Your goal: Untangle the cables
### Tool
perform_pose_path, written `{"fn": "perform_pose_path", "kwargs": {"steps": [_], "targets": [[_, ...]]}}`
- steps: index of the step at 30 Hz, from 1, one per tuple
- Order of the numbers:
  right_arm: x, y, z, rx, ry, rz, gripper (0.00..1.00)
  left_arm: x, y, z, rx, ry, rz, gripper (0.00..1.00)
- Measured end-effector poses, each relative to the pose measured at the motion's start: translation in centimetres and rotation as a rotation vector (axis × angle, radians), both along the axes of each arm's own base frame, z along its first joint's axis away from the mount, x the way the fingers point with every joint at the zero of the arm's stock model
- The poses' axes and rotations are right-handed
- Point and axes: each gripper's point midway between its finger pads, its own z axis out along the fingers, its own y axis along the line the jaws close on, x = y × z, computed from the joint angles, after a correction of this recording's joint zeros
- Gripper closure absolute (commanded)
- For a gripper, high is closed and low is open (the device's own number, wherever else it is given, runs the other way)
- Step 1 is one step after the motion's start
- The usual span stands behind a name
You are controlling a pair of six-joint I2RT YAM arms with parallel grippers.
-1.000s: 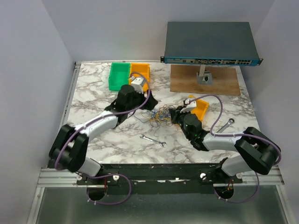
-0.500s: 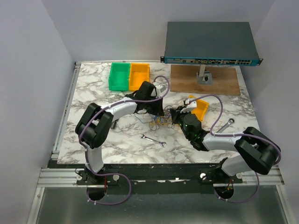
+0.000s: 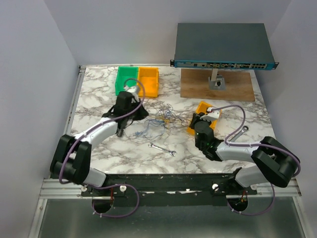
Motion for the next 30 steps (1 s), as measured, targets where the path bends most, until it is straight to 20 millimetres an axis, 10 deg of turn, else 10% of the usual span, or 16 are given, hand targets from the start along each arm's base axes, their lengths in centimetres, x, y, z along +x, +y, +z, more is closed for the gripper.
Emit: {"fn": "perform_pose_path", "kwargs": {"steps": [6, 17, 19, 23, 30], "targets": [[-1.0, -4.0, 0.8, 0.078, -0.046, -0.204, 0.99, -0.1, 8.1, 0.5, -0.046, -0.085, 0.362, 1.0], [-1.8, -5.7, 1.0, 0.128, -0.071, -0.287, 0.99, -1.3, 13.0, 3.6, -0.129, -0.222, 0.69, 1.0], [-1.6, -4.5, 0.9, 0.089, -0.051, -0.206, 0.88, -1.6, 13.5, 4.0, -0.141, -0.25, 0.712, 1.0], [-1.6, 0.9, 1.1, 0.013, -0.038, 0.145, 0.29, -2.2, 12.9, 4.8, -0.178, -0.342, 0.642, 1.0], [-4.3, 8.9, 0.5, -0.067, -0.063, 0.657, 0.18, -1.3, 7.2, 6.6, -0.219, -0.392, 0.322, 1.0]]}}
